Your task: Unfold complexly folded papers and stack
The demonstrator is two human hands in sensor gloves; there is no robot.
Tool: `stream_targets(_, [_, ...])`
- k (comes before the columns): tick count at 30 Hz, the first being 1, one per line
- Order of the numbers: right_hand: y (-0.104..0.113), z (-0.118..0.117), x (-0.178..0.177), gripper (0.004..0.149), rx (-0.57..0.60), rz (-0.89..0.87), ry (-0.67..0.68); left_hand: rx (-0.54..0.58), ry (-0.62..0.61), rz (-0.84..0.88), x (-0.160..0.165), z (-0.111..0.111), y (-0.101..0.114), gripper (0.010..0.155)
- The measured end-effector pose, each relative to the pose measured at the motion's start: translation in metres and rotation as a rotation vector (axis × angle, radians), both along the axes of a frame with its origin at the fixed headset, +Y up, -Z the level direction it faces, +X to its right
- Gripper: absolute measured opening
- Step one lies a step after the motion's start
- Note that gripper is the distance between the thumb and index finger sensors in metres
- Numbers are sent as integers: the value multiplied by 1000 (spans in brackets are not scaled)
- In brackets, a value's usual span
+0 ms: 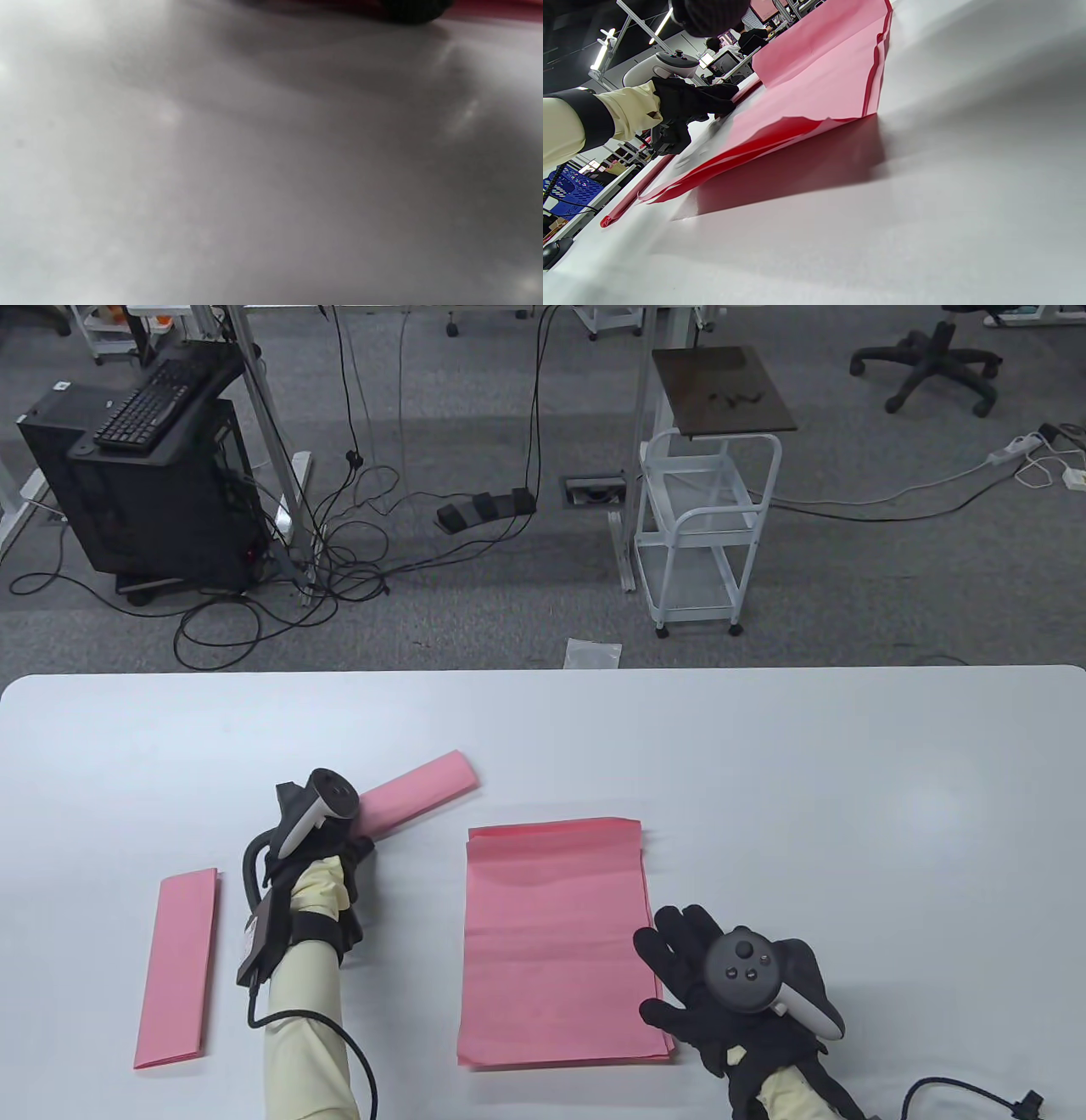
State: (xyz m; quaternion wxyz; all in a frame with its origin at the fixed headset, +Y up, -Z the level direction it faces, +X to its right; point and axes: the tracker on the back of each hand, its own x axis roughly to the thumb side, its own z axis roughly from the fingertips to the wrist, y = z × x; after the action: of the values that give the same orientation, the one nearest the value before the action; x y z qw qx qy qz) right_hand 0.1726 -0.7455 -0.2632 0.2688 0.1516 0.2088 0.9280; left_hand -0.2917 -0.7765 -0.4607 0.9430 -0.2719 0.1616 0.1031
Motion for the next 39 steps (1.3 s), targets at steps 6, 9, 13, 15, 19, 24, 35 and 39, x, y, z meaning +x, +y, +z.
stream_targets(6, [-1, -1, 1, 67, -4, -5, -3, 167, 10, -146, 1, -2, 5, 56])
stream_targets(9, [-1, -1, 1, 67, -13, -8, -7, 222, 19, -173, 1, -3, 10, 51])
stream_targets(13, [-1, -3, 2, 67, -17, -19, -18, 310, -4, -172, -2, 0, 23, 47])
stream_targets(15, [-1, -4, 3, 67, -22, -28, -23, 338, -16, -98, -5, 5, 32, 49])
stream_targets(19, [-2, -7, 3, 67, -33, -56, -29, 432, -69, 124, -6, 19, 58, 53])
stream_targets(24, [-3, -13, 5, 68, -44, -94, -45, 503, -171, 445, 9, 48, 81, 52])
stream_targets(35, [18, -50, 6, 76, 140, -278, -169, 380, -392, 776, 79, 127, 68, 51])
stream_targets(39, [18, -57, -2, 82, 159, -351, -124, 345, -407, 876, 94, 144, 59, 50])
